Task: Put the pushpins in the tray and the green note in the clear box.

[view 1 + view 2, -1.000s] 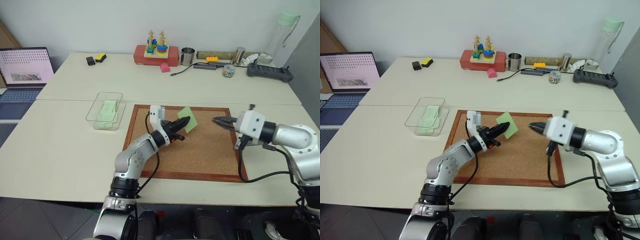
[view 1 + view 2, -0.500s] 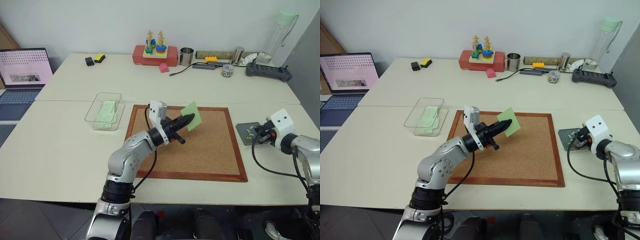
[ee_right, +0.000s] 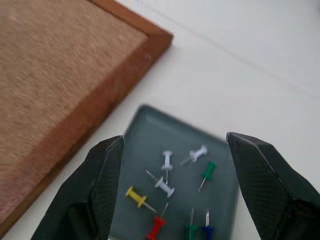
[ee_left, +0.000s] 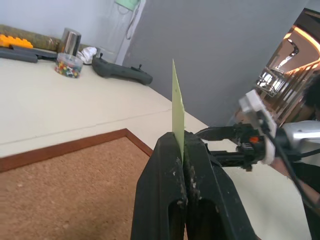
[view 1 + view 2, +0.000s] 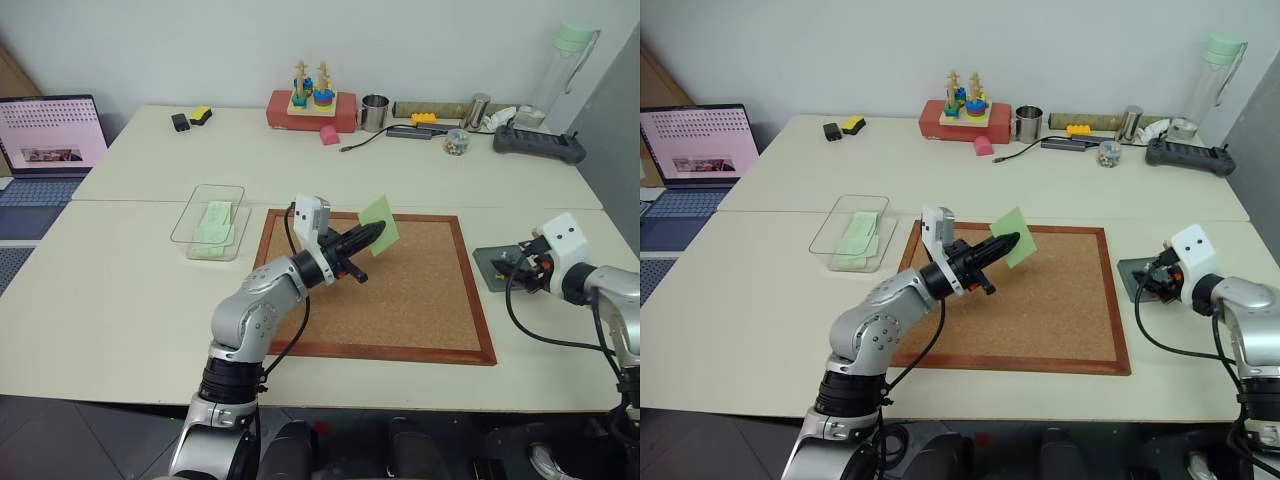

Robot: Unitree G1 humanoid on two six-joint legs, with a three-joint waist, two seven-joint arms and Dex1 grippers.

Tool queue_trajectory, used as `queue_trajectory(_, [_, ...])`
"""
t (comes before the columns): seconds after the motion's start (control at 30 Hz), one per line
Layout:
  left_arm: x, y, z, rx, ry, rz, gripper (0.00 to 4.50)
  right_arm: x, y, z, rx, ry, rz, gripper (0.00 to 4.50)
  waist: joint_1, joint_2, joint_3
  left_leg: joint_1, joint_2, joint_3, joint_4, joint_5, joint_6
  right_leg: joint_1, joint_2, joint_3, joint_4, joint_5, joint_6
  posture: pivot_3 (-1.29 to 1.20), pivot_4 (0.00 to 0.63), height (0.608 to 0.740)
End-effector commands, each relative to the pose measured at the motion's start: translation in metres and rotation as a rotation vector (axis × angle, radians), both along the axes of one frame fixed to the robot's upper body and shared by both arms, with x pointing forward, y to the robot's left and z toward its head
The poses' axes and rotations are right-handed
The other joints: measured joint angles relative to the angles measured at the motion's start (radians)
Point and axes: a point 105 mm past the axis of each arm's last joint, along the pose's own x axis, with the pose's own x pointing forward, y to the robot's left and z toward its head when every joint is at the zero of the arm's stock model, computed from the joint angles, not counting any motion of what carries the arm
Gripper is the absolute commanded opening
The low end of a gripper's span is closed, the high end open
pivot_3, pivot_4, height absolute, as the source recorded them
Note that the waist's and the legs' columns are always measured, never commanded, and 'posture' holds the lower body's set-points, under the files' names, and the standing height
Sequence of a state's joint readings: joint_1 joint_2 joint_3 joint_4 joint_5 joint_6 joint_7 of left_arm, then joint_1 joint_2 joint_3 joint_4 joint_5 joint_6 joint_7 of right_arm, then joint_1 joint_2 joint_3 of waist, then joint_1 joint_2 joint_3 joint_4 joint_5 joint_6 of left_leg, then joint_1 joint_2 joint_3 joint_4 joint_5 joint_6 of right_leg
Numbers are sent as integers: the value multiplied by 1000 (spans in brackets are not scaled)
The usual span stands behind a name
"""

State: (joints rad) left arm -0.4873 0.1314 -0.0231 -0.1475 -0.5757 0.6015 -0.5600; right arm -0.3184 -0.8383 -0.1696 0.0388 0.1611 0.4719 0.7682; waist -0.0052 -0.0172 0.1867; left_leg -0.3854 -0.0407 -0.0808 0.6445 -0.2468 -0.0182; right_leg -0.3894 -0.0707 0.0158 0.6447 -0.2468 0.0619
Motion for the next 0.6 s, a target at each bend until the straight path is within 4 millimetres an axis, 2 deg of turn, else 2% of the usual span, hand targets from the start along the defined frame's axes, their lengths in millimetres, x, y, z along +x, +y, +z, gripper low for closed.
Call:
queue_trajectory(0.03, [-1,20,30,30,-131,94,0,-9,36,38,-60,-120,239,3412,-2,0,0,0,0,0,0,0,0,0,0,0,0,0,0,0,150,740])
queue_trajectory(0.13, [4,43,38,103,-179,220,0,-25,85,68,6,-179,511,3412,-7,0,0,1,0,0,0,0,0,0,1,0,0,0,0,0,150,740])
queue_trajectory(0.23, [11,66,40,198,-226,364,0,-41,122,97,78,-207,721,3412,-15,-1,1,1,1,-3,0,0,0,0,1,0,0,0,0,0,150,740])
queue_trajectory(0.37, [17,95,38,292,-249,537,0,-44,143,121,112,-223,821,3412,-13,-2,1,1,1,-5,0,0,0,1,1,-1,-1,0,0,0,150,740])
queue_trajectory(0.43, [20,118,39,324,-248,665,0,-43,151,128,134,-218,853,3412,-11,-2,1,0,1,-6,0,0,0,1,1,-1,-1,0,0,0,150,740])
queue_trajectory(0.6, [26,180,41,408,-205,933,0,-40,161,125,146,-194,895,3412,0,-3,2,-1,1,-7,0,0,0,-1,0,-1,-1,0,0,0,150,740])
